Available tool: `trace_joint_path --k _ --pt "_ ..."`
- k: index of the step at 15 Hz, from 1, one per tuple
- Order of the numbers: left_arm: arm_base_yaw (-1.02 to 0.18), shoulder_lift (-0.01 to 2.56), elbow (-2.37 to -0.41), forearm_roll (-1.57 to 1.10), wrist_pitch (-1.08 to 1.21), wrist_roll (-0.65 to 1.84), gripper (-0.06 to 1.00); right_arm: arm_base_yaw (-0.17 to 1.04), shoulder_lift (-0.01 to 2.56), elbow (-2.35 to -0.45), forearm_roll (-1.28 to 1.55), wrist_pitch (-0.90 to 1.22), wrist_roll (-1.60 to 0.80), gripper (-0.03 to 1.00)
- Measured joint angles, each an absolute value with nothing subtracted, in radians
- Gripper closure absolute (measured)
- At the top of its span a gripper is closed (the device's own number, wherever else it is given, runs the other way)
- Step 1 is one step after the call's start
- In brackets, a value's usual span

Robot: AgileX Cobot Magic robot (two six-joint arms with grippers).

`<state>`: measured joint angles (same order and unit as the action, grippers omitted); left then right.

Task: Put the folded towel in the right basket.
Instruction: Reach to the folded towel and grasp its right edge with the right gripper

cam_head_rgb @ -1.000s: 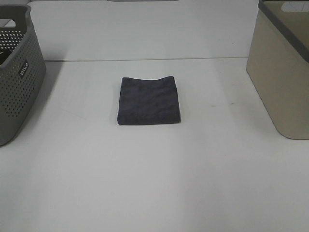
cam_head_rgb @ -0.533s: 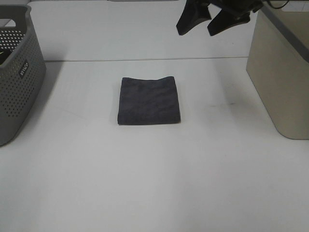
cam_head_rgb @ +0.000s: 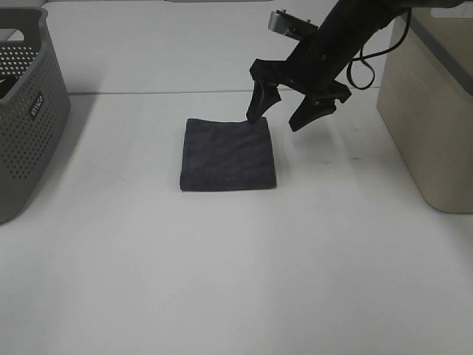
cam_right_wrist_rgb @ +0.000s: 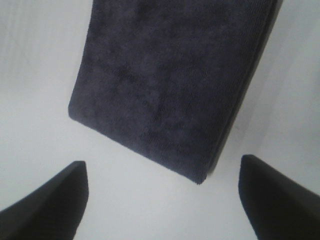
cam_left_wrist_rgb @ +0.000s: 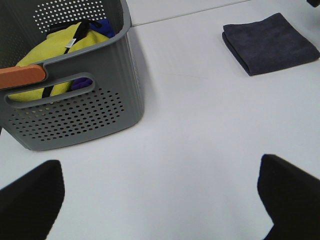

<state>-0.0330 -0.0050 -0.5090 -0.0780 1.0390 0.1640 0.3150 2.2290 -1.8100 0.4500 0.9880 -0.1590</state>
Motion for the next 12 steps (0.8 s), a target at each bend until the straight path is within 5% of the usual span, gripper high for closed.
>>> trace_joint_path --k 12 --pt "-0.033 -0.005 -0.509 -0.078 1.039 0.164 -0.04 0.315 2.525 -2.012 0.564 0.991 -0.224 0.25"
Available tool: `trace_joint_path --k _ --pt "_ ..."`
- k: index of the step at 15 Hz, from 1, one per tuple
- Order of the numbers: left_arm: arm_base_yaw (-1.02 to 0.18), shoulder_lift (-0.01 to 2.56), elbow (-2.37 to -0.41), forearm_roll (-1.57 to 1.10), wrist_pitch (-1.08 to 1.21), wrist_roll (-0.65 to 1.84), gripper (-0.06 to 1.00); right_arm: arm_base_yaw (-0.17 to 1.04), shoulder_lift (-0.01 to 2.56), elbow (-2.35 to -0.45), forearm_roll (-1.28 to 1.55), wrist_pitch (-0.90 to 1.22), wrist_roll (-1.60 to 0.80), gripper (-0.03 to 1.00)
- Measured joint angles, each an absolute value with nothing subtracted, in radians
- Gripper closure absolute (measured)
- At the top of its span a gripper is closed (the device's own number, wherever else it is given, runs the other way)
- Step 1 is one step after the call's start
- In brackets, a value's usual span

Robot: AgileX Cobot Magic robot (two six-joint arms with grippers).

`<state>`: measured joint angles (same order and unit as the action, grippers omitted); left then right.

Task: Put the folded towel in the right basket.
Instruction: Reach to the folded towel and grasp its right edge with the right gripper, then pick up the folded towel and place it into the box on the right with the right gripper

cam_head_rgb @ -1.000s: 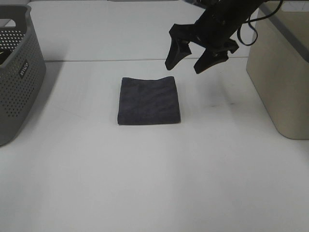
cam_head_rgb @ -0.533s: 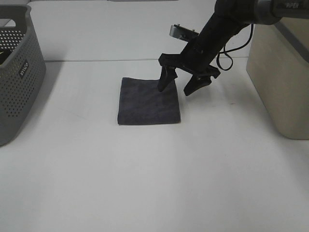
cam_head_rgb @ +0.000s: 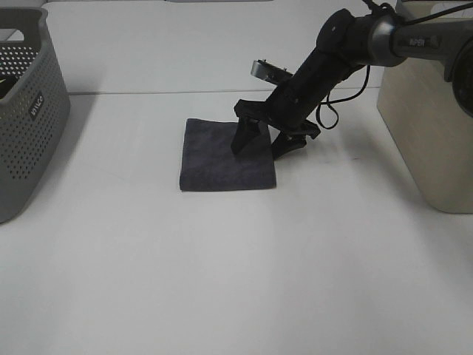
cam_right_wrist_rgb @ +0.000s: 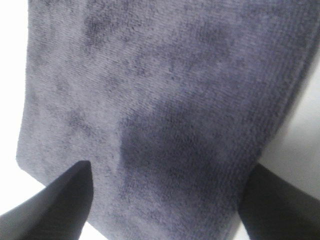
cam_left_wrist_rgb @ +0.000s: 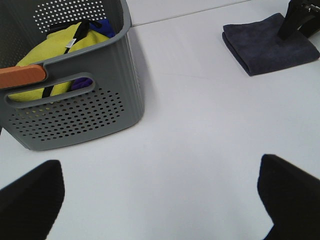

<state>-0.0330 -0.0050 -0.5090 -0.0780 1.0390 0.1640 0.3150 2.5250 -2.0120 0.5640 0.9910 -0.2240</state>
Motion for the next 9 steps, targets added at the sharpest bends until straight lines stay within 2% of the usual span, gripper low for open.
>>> trace_joint_path --k 1,2,3,5,6,9 --pt "-0.033 -0.005 -0.509 -0.078 1.039 0.164 -0.04 0.315 2.529 -2.013 0.581 0.981 -0.237 0.28" --pt "-0.033 -0.005 -0.509 -0.078 1.039 0.164 -0.04 0.315 2.532 -2.013 0.583 0.969 -0.241 0.36" --pt "-0.033 -0.005 -0.509 -0.078 1.039 0.164 -0.04 0.315 2.537 -2.013 0.582 0.955 -0.241 0.48" --pt "-0.033 -0.005 -0.509 -0.078 1.039 0.164 -0.04 0.315 2.54 -2.028 0.563 0.952 -0.241 0.81" --pt "-0.033 -0.005 -0.509 -0.078 1.039 0.164 -0.04 0.315 2.54 -2.046 0.558 0.963 -0.241 0.89" --pt "-0.033 -0.005 -0.509 -0.078 1.039 0.164 -0.04 0.315 2.514 -2.078 0.536 0.994 -0.241 0.93"
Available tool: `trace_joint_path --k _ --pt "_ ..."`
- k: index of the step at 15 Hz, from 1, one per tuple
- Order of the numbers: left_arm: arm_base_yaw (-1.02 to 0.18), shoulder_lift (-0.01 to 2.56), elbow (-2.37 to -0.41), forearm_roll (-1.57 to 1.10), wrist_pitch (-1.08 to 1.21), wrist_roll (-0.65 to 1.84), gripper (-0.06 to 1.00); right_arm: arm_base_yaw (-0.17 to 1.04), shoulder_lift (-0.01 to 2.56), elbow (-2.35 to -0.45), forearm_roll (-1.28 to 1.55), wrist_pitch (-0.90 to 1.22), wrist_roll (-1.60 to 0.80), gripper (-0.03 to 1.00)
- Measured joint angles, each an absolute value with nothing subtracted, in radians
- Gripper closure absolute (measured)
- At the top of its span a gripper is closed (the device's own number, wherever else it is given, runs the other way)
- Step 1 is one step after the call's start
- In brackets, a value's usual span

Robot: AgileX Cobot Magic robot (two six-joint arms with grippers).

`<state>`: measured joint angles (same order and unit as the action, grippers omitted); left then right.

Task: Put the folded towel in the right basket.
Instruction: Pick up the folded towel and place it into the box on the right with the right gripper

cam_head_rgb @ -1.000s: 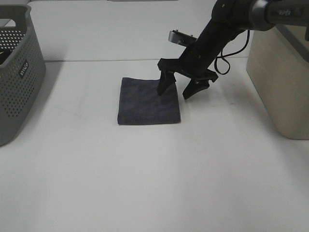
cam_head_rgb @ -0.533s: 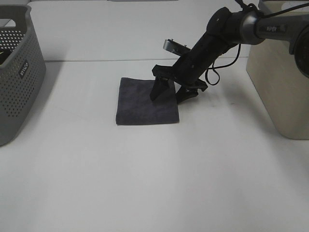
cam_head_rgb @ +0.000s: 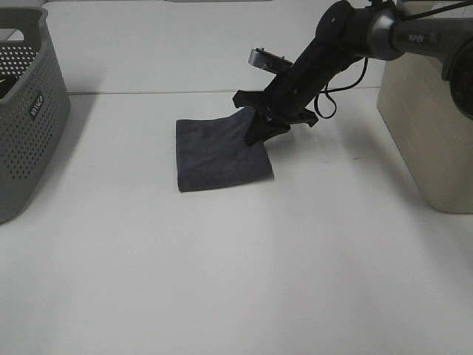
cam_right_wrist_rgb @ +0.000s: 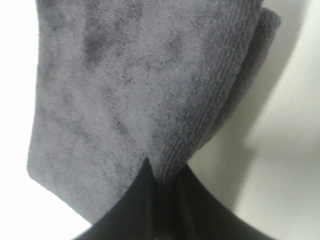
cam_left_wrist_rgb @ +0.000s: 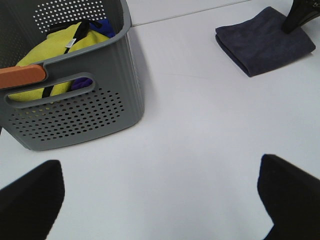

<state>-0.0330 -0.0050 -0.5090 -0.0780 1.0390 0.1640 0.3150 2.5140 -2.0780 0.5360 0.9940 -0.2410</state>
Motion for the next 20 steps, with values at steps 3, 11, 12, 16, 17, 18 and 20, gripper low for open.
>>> trace_joint_path --k 3,11,12,16,17,18,20 --pt "-0.033 -0.005 -0.509 -0.078 1.039 0.164 -0.04 0.315 2.351 -2.081 0.473 1.021 -0.241 0.93" --pt "-0.033 -0.005 -0.509 -0.078 1.039 0.164 -0.04 0.245 2.011 -2.081 0.312 1.094 -0.19 0.93" --pt "-0.033 -0.005 -0.509 -0.078 1.039 0.164 -0.04 0.202 1.975 -2.081 0.308 1.117 -0.18 0.93" --pt "-0.033 -0.005 -0.509 -0.078 1.039 0.164 -0.04 -0.018 1.872 -2.081 0.308 1.171 -0.166 0.93" --pt "-0.033 -0.005 -0.509 -0.078 1.039 0.164 -0.04 -0.047 1.868 -2.081 0.311 1.176 -0.162 0.93" --pt "-0.033 -0.005 -0.509 -0.078 1.039 0.164 -0.04 -0.097 1.861 -2.081 0.313 1.187 -0.156 0.93" --pt "-0.033 -0.005 -0.509 -0.078 1.039 0.164 -0.04 -0.209 1.861 -2.081 0.302 1.203 -0.15 0.93"
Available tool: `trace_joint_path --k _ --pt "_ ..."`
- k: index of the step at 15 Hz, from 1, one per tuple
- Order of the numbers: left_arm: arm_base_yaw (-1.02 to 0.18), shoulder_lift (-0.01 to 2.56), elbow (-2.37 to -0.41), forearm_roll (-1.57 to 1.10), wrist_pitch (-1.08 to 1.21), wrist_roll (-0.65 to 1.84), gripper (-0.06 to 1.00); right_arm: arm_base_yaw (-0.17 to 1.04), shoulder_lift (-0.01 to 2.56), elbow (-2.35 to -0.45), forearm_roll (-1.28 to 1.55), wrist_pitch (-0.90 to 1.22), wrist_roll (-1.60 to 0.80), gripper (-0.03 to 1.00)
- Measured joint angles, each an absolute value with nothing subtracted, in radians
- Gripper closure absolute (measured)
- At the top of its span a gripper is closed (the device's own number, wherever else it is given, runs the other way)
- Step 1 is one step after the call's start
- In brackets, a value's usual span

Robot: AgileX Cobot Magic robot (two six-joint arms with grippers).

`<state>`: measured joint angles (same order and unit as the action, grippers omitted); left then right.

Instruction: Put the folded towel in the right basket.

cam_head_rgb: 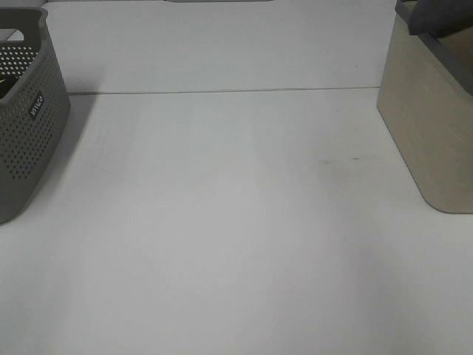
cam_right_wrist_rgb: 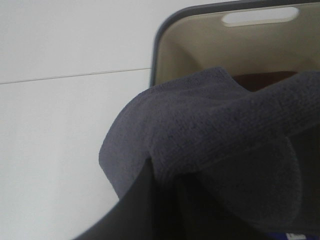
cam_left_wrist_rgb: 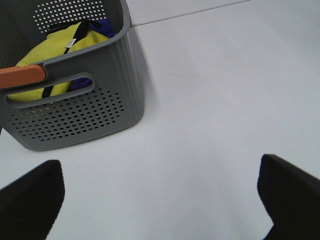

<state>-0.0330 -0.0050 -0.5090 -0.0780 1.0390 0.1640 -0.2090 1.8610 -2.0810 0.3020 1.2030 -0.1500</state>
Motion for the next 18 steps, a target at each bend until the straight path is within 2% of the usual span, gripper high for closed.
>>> trace_joint_path --k 6,7,8,11,12,15,18 --pt "-0.033 -0.005 -0.509 -0.078 1.039 0.164 -0.04 -0.232 1.943 -2.081 0.136 1.218 -0.106 0.91" --pt "-0.033 -0.005 -0.509 -0.078 1.039 0.164 -0.04 -0.232 1.966 -2.081 0.136 1.218 -0.095 0.88" --pt "-0.033 -0.005 -0.509 -0.078 1.039 0.164 -0.04 -0.232 1.987 -2.081 0.136 1.218 -0.075 0.79" --pt "-0.033 -0.005 -0.509 -0.078 1.039 0.164 -0.04 -0.232 2.008 -2.081 0.135 1.217 -0.032 0.39" --pt "-0.033 -0.005 -0.509 -0.078 1.039 0.164 -0.04 -0.232 2.008 -2.081 0.143 1.217 -0.028 0.33" --pt "-0.033 -0.005 -0.509 -0.078 1.039 0.164 -0.04 -0.218 1.991 -2.081 0.263 1.217 -0.024 0.29" --pt "-0.033 -0.005 -0.509 -0.078 1.039 0.164 -0.04 -0.111 1.944 -2.081 0.256 1.217 -0.024 0.28"
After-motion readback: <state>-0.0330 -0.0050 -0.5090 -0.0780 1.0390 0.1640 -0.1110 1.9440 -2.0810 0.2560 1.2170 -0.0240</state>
